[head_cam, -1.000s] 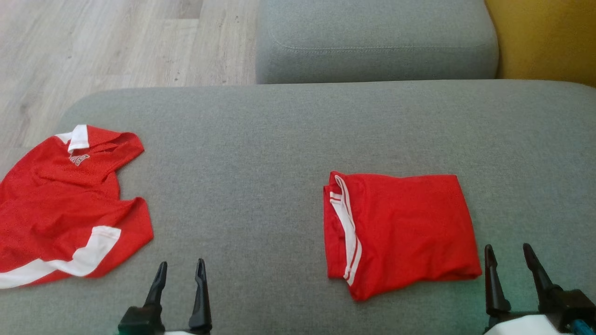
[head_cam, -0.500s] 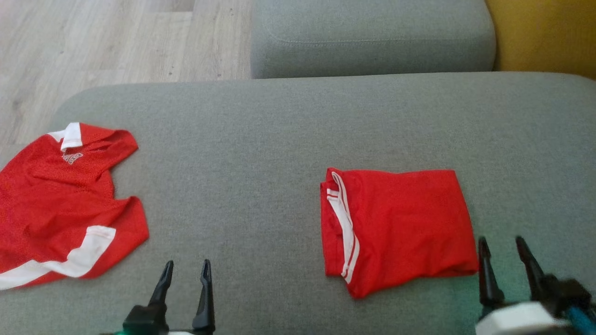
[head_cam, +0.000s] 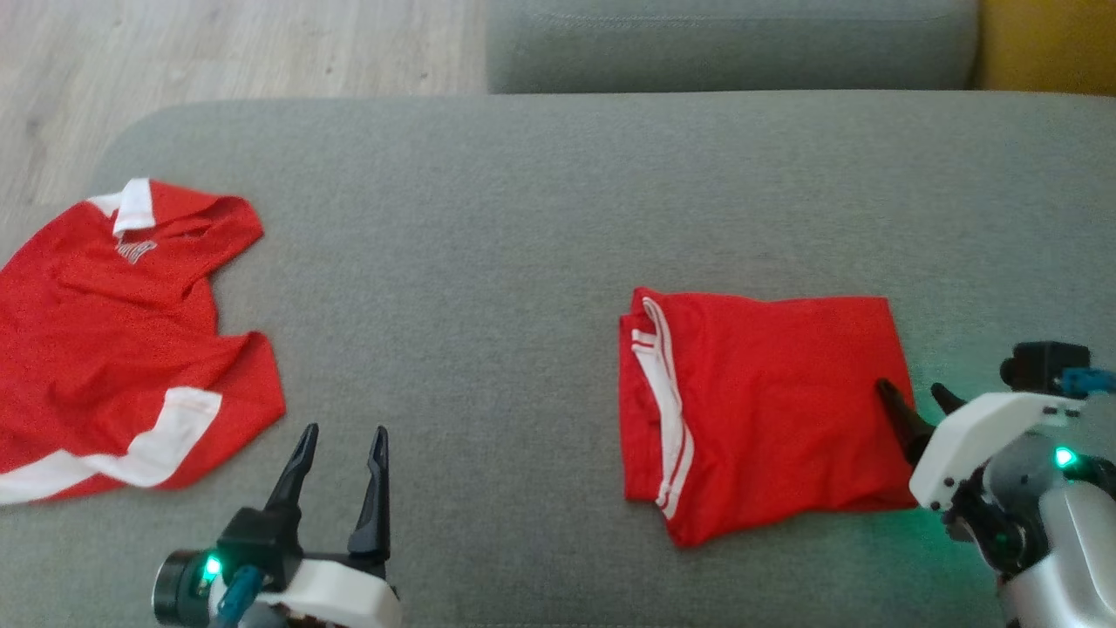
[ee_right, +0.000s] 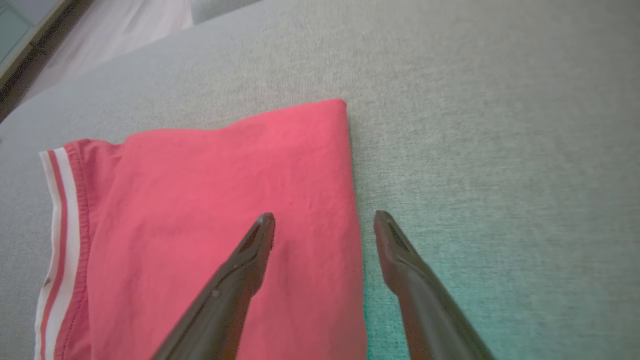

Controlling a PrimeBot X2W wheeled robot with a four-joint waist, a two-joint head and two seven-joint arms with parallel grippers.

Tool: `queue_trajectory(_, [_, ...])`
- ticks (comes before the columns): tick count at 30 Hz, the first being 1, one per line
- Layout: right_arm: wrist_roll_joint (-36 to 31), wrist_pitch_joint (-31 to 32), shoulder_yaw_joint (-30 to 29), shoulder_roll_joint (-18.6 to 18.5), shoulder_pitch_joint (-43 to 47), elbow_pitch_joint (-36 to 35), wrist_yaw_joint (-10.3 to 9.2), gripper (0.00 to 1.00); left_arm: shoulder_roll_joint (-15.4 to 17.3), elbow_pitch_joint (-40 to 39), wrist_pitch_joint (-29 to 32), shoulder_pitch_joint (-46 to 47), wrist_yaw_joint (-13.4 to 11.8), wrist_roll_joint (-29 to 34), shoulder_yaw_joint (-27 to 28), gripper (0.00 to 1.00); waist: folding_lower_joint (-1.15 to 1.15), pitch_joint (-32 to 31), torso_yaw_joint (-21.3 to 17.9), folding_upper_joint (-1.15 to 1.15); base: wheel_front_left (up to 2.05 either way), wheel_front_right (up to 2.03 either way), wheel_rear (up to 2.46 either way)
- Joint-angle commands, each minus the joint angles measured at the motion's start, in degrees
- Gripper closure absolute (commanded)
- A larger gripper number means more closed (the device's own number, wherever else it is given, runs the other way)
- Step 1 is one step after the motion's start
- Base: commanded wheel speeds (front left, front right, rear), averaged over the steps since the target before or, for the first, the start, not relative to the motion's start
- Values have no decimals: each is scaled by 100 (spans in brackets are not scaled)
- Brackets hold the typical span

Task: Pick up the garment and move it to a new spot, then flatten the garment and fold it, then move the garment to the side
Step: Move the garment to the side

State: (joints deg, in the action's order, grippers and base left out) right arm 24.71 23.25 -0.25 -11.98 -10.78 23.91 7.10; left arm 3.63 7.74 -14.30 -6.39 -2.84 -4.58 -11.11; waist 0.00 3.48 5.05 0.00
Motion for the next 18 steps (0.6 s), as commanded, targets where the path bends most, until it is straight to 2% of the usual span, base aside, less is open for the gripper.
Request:
queue_trajectory(1, [95, 122, 162, -121, -368, -16, 39, 0, 22, -127, -70, 287, 59, 66, 198, 0, 0, 104, 113, 0, 0, 0, 0])
queue_trajectory(4, [51, 273, 174, -186, -556, 365, 39, 0, 7, -78, -70, 376, 107, 102, 169, 0, 0, 181, 194, 0, 0, 0, 0])
queue_trajectory(5, [56, 289, 140, -181, -620, 463, 39, 15, 2, -69, -70, 404, 114, 105, 165, 0, 0, 212, 209, 0, 0, 0, 0])
queue_trajectory(6, [80, 285, 81, -160, -683, 546, 39, 69, -3, -64, -70, 434, 118, 104, 167, 0, 0, 244, 216, 0, 0, 0, 0])
queue_trajectory(7, [83, 278, 43, -139, -738, 611, 39, 100, -9, -64, -70, 459, 118, 101, 175, 0, 0, 272, 213, 0, 0, 0, 0])
queue_trajectory(12, [53, 204, 17, -118, -960, 785, 39, 100, -26, -112, -70, 524, 103, 90, 249, 0, 0, 416, 41, 0, 0, 0, 0])
queue_trajectory(18, [-116, -238, -15, -161, -1410, 923, 39, 100, -44, -187, -70, 542, 68, 79, 324, 0, 0, 588, -444, 0, 0, 0, 0])
